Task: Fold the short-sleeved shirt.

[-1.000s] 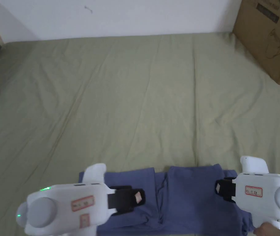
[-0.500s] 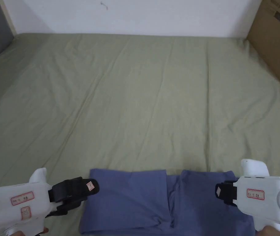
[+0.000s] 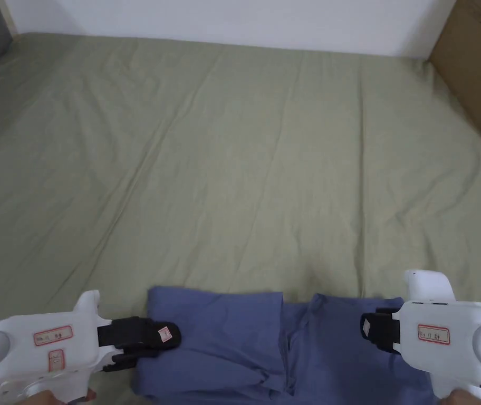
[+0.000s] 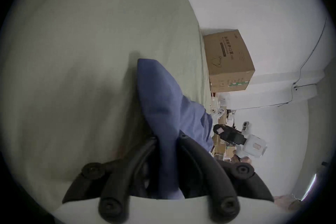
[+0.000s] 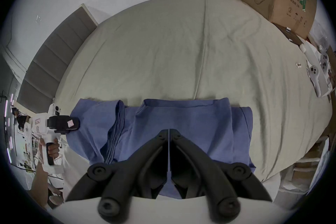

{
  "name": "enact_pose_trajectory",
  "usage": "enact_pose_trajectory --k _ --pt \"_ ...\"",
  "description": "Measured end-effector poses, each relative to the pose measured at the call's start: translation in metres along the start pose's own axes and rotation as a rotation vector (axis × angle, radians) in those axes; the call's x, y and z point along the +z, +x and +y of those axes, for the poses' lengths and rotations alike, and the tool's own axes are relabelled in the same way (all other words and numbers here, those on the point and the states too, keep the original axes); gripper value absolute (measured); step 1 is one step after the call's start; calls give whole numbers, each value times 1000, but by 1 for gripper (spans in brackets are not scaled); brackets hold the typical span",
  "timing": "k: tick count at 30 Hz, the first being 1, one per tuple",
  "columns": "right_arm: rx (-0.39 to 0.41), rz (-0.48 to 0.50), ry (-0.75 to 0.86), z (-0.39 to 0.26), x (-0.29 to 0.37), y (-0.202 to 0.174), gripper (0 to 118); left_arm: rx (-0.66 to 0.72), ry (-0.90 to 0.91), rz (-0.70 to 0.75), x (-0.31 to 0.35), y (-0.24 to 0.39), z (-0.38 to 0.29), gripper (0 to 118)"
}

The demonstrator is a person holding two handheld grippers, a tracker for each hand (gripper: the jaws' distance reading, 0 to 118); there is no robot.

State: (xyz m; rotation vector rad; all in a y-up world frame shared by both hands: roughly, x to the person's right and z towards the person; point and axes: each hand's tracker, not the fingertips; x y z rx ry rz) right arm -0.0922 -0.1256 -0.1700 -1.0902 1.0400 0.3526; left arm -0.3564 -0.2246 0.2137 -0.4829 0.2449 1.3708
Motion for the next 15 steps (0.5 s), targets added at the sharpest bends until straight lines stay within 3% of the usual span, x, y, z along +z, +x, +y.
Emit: enact_pose_trajectory --k 15 --pt "-33 27 -12 -4 -4 2 1 -66 186 258 135 16 39 12"
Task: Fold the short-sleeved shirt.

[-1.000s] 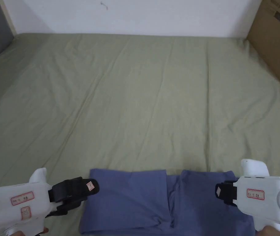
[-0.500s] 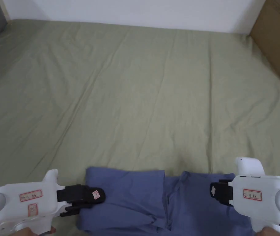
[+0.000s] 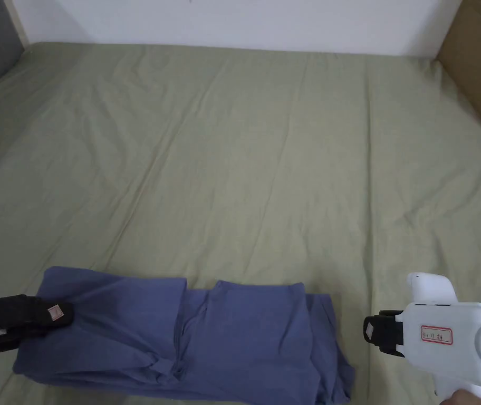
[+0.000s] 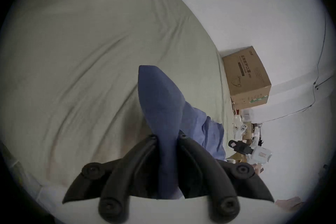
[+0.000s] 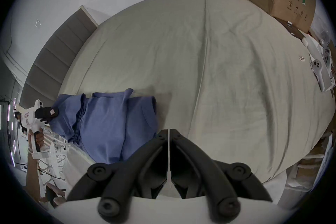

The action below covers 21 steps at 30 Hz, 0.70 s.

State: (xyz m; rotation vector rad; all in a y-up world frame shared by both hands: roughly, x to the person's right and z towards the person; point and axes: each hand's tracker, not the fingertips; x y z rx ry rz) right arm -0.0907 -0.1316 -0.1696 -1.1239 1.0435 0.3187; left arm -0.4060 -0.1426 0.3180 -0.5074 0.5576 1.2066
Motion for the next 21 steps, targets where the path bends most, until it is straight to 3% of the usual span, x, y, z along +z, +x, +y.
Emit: enact_pose_trajectory --k 5,10,14,21 --pt "-16 15 12 -3 3 5 1 -54 20 29 -4 56 -5 12" --pt "-19 17 29 -3 9 17 1 -206 12 -27 -20 143 -16 12" --pt "-43 13 40 -8 19 30 1 -266 -75 -6 -68 196 -34 12" --pt "-121 -11 72 -18 34 62 1 -423 -296 -49 -172 235 -80 13"
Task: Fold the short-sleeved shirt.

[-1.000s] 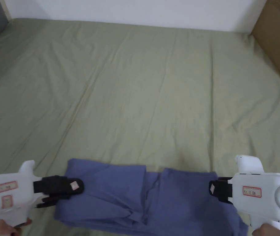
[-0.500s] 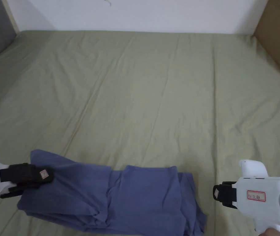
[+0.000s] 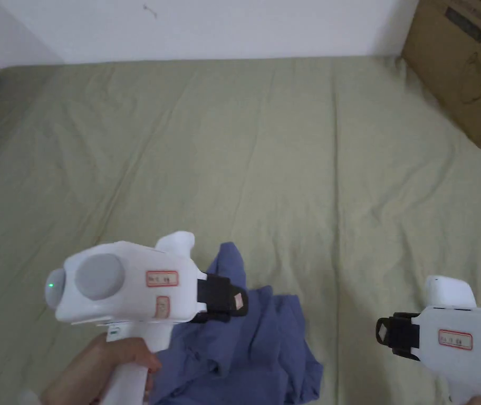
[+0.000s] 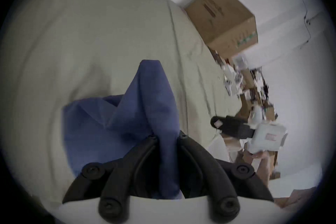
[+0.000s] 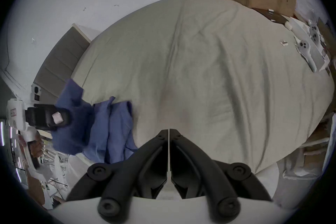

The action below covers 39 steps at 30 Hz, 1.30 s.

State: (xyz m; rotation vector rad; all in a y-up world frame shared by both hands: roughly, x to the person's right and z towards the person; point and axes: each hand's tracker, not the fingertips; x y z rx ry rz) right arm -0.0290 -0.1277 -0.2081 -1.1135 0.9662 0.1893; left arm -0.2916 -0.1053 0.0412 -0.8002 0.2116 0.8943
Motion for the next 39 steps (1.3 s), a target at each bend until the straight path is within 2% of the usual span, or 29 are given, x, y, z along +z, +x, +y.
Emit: enact_pose_trajectory --k 3,4,5,6,7,8,9,13,14,15,17,18,20,26,31,39 --pt "-7 -11 2 -2 4 11 1 10 -114 -9 -43 -2 -4 20" --pt "-14 -12 3 -1 3 15 1 13 -132 -19 -52 -3 -5 28" --pt "-21 -14 3 -2 4 17 1 6 -141 -41 -57 -4 -4 45" --pt "-27 -16 2 -2 4 20 1 32 -129 -48 -57 -3 -5 69" --pt "-31 -17 4 -3 5 22 1 48 -123 -67 -56 0 -6 104" --pt "-35 -17 4 -3 7 23 1 48 -116 -79 -53 1 -5 118" --pt "-37 -17 2 -3 7 25 1 49 -90 -99 -44 3 -5 118" --pt "-37 -17 -1 -2 1 27 1 48 -10 -107 -6 -4 -2 114" --pt "-41 -14 0 -2 0 27 1 63 16 -90 0 -8 -4 110" --pt "-46 -9 1 -2 -1 27 1 89 43 -64 5 -14 -5 99" --pt "-54 3 3 -5 -3 25 1 110 57 -17 7 -28 -8 35" --pt "-56 6 3 -5 -4 25 1 119 51 11 6 -33 -10 10" --pt "-52 14 -2 -6 -5 21 1 145 16 42 -9 -40 -18 7" --pt "-54 20 -14 -9 -6 25 1 109 -118 -120 -60 -14 -47 6" --pt "-83 14 -14 -9 -1 32 1 100 -182 -81 -103 2 -56 4" --pt "-91 18 -14 -5 -7 36 1 62 -229 -104 -123 24 -54 4"
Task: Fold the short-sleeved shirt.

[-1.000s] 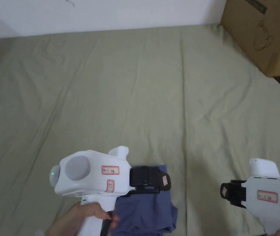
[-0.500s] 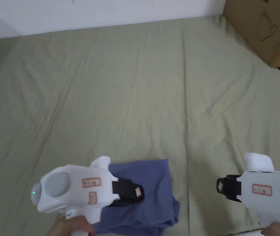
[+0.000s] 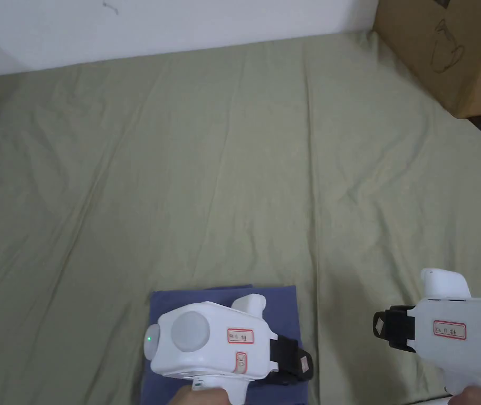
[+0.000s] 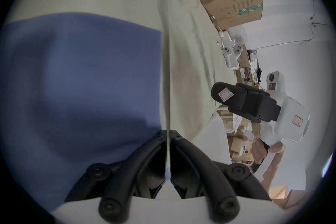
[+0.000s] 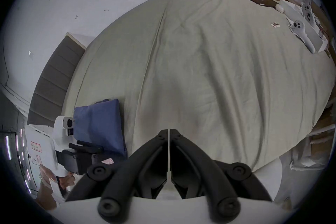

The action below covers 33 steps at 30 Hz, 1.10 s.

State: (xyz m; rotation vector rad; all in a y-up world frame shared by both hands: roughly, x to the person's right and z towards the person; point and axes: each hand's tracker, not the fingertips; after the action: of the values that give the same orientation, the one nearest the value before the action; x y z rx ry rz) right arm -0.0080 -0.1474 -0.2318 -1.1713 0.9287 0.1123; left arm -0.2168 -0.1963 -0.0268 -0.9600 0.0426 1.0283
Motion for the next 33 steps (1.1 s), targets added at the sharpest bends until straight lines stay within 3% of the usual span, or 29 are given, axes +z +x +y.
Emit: enact_pose_trajectory --k 5,10,15,20,23,29,33 --pt "21 15 -3 -2 4 -8 1 -64 -58 -5 -13 17 -3 4" --pt "49 31 11 4 13 -17 1 -44 101 -146 44 14 -1 4" --pt "194 114 49 15 28 -62 1 -8 297 -153 131 -22 -13 4" --pt "337 243 31 19 20 -125 1 92 405 -35 187 -82 -37 4" --pt "438 240 -27 9 -9 -156 1 170 442 -15 202 -109 -49 4" --pt "475 143 -193 -15 -77 -167 1 253 469 -52 201 -135 -61 4" --pt "451 168 -188 -18 -81 -160 1 267 450 -63 192 -143 -62 4"
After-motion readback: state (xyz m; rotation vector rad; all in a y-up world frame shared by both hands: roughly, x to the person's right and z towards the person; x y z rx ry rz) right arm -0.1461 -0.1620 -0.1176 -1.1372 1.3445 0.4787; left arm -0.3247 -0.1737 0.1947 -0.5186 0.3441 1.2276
